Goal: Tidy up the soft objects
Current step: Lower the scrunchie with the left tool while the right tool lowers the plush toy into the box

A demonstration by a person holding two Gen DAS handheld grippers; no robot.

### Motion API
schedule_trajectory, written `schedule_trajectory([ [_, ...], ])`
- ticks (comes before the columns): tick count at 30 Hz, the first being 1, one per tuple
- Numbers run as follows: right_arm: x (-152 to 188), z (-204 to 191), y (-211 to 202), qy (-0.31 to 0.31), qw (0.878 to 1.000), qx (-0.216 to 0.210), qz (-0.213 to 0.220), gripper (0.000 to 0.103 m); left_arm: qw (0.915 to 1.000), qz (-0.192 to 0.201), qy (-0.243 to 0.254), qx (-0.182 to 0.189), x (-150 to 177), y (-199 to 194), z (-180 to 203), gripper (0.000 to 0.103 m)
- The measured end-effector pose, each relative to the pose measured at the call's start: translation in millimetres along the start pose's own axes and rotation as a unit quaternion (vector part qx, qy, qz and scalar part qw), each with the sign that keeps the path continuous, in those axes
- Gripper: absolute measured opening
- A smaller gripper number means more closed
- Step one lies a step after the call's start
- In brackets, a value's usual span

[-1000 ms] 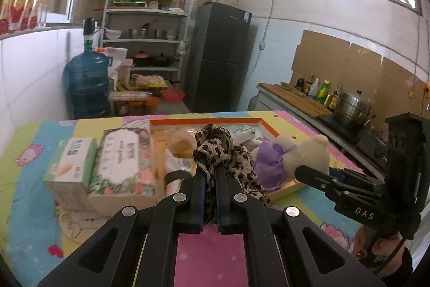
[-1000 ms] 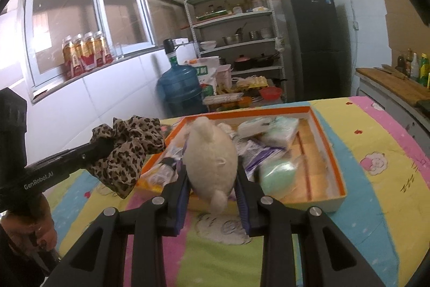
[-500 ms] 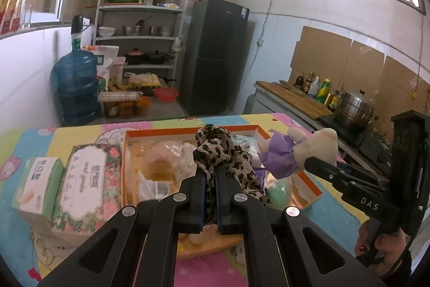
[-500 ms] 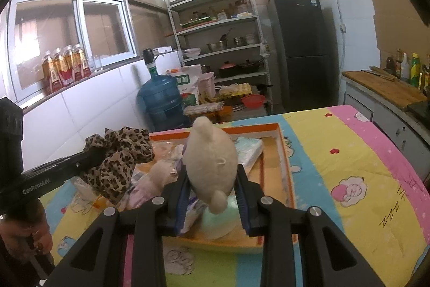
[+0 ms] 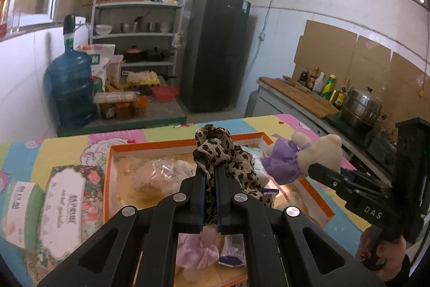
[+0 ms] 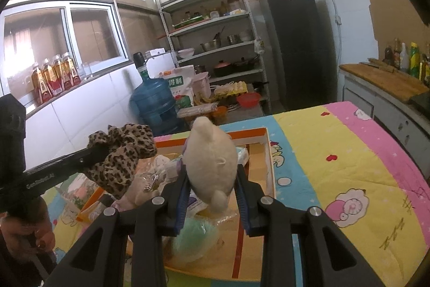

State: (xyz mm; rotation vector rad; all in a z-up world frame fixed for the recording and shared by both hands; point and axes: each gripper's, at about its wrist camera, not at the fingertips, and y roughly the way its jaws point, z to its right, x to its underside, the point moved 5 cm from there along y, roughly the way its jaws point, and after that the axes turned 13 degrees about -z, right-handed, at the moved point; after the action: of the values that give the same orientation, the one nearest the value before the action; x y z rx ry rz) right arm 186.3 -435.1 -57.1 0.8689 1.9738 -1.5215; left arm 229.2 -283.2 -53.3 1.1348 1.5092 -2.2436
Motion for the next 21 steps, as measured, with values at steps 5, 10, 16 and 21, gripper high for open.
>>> schedule_trajectory([
  [5,1,4,15,0.005,1.0,-0.006,-0.021,0.032,0.9995,-0.025,-0.015,0.009,0,23,-5,0.005],
  [10,4,12,25,0.018,0.999,-0.008,-0.037,0.033,0.9989,-0.042,-0.02,0.011,2,41,-10,0.005],
  [16,7,15,32,0.025,0.999,-0.01,-0.046,0.034,0.9979,-0.057,-0.028,0.015,6,57,-13,0.005],
  [21,10,16,37,0.028,0.998,-0.012,-0.054,0.034,0.9975,-0.063,-0.029,0.016,8,64,-14,0.006],
])
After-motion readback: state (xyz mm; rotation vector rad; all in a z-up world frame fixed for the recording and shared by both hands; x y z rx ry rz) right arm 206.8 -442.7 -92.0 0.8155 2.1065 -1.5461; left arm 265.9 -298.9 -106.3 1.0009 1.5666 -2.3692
